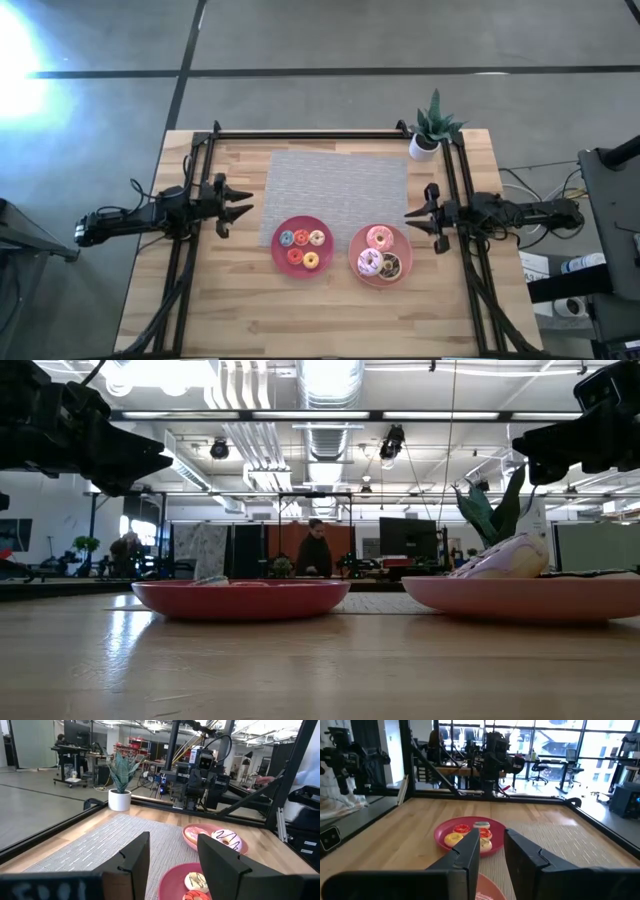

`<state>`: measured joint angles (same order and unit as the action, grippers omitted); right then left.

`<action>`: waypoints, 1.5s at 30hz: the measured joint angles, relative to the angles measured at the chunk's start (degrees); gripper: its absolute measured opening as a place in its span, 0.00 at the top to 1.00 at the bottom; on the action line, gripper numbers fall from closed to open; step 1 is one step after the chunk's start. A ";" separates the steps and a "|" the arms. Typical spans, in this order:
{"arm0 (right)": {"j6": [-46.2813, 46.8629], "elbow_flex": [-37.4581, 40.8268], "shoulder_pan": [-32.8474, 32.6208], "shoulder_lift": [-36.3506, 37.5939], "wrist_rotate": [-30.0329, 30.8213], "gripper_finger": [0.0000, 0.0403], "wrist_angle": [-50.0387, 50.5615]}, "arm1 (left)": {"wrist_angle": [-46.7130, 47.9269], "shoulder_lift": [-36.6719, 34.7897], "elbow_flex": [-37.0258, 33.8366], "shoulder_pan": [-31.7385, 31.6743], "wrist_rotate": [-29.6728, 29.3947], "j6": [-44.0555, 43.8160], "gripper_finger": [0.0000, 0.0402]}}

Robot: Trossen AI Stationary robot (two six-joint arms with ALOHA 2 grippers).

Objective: Pick & Place donuts
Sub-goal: Return to Home Position

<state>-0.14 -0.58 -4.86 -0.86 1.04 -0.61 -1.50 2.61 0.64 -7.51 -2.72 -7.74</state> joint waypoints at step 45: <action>0.11 0.04 0.00 -0.02 0.13 0.82 -0.06 | 0.02 0.00 0.02 0.00 -0.22 0.01 0.65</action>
<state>-0.03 -0.54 -4.86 -0.89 1.17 -0.68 -1.47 2.61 0.67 -7.51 -2.94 -7.73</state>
